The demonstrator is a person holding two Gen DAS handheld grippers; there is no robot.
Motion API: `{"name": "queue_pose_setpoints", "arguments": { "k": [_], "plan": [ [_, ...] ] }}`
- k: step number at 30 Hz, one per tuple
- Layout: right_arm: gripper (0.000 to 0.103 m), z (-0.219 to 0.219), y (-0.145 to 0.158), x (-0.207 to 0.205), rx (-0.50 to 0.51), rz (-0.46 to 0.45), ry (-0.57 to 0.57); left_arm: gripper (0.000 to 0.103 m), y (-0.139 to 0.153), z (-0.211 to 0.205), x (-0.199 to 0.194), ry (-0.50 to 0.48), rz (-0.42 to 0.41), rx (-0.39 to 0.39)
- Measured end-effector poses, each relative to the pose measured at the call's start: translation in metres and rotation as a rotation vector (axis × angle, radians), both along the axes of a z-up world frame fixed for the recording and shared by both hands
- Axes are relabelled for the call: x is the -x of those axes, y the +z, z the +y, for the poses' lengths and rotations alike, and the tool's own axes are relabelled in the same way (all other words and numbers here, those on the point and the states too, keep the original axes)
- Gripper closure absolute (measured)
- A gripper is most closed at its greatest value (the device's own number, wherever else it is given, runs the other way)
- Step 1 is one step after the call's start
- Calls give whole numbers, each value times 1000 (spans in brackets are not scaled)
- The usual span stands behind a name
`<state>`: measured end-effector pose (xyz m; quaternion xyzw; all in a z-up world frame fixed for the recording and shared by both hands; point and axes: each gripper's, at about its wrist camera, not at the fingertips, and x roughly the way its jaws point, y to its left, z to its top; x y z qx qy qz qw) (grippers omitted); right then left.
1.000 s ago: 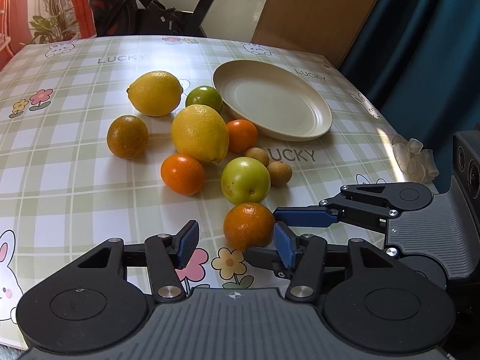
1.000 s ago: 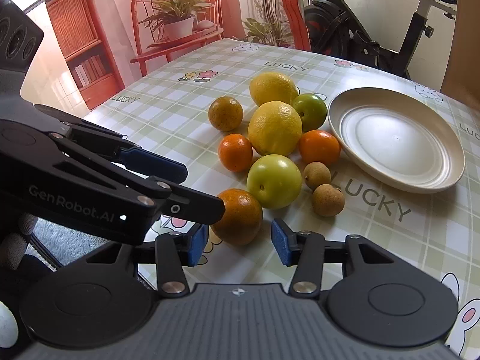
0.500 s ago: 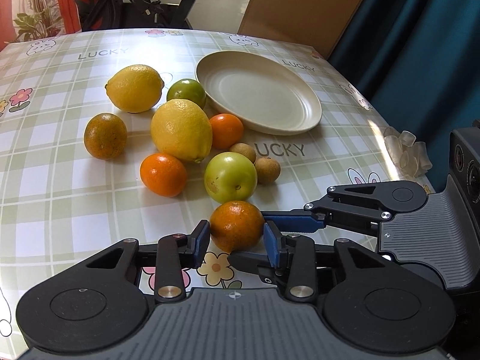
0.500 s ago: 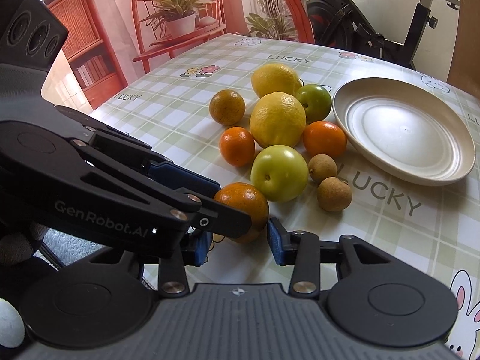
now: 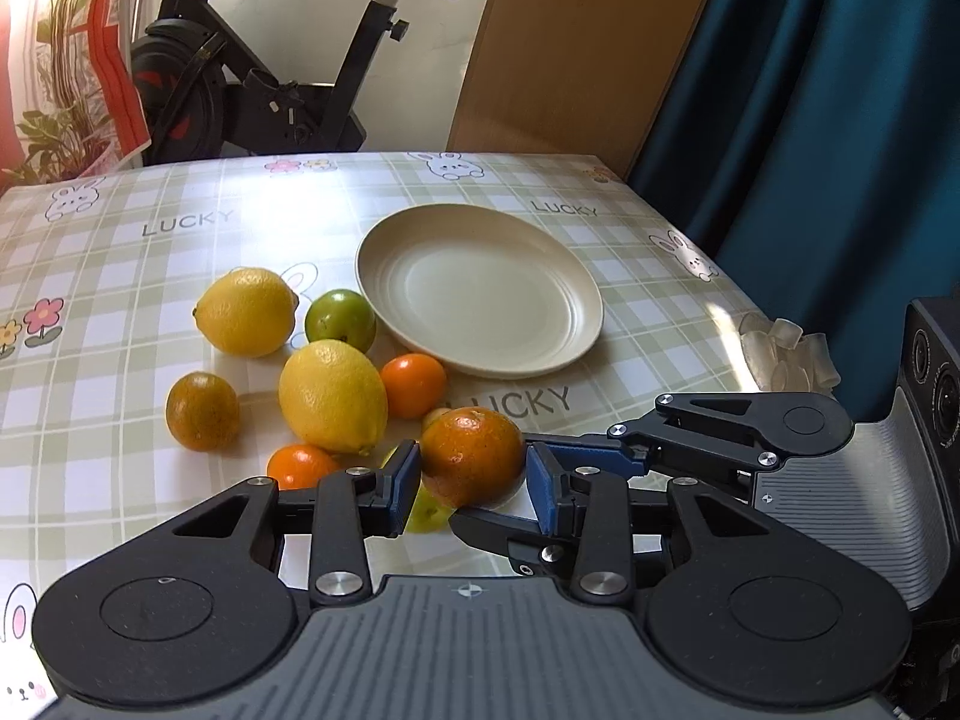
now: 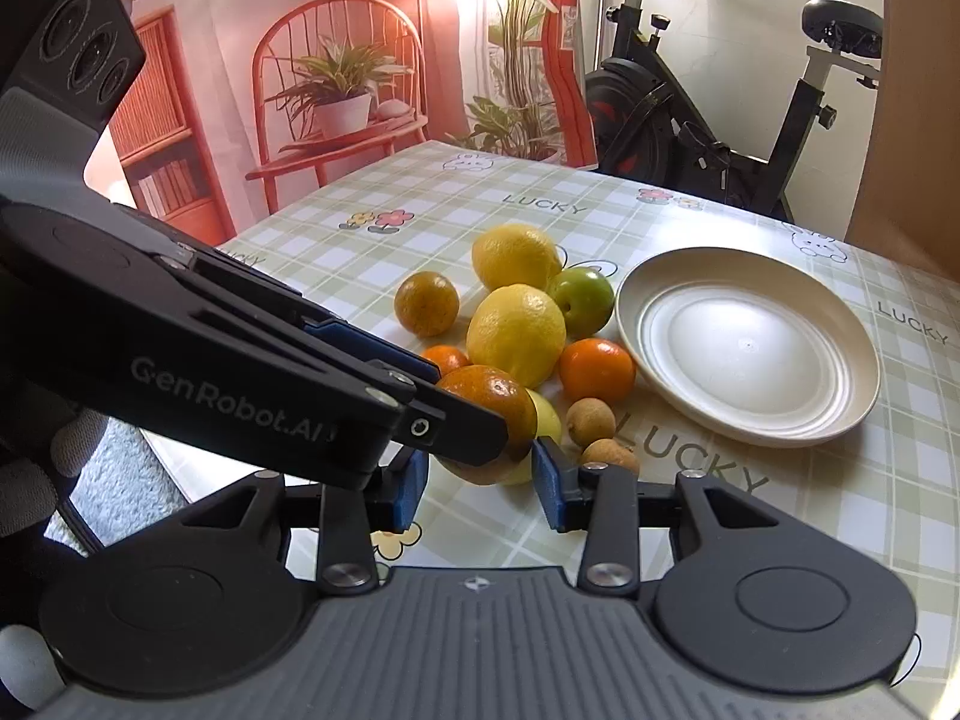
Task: Organize fruits
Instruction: 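Close the left tool around the orange at the pile's edge, then carry the orange onto the cream plate and open the left tool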
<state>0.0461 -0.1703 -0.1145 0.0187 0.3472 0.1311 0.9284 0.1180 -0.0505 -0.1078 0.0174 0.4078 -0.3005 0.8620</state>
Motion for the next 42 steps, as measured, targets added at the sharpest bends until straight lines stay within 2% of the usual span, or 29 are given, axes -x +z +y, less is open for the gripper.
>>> {"name": "queue_pose_setpoints", "arguments": {
  "k": [7, 13, 20, 29, 34, 42],
  "plan": [
    [62, -20, 25, -19, 3, -68, -30, 62, 28, -15, -24, -7, -70, 21],
    [62, -33, 33, -46, 31, -115, -39, 62, 32, -26, -52, -20, -82, 10],
    [62, -58, 12, -83, -15, -84, -75, 62, 18, -47, -89, -34, -63, -22],
    [62, -90, -20, -127, -72, -32, -117, 62, -9, -64, -138, -12, 5, -54],
    [62, -92, -33, -141, -85, -14, -127, 62, -23, -66, -156, 22, 27, -79],
    [62, -90, -43, -157, -79, 1, -136, 62, -36, -61, -176, 85, 72, -61]
  ]
}}
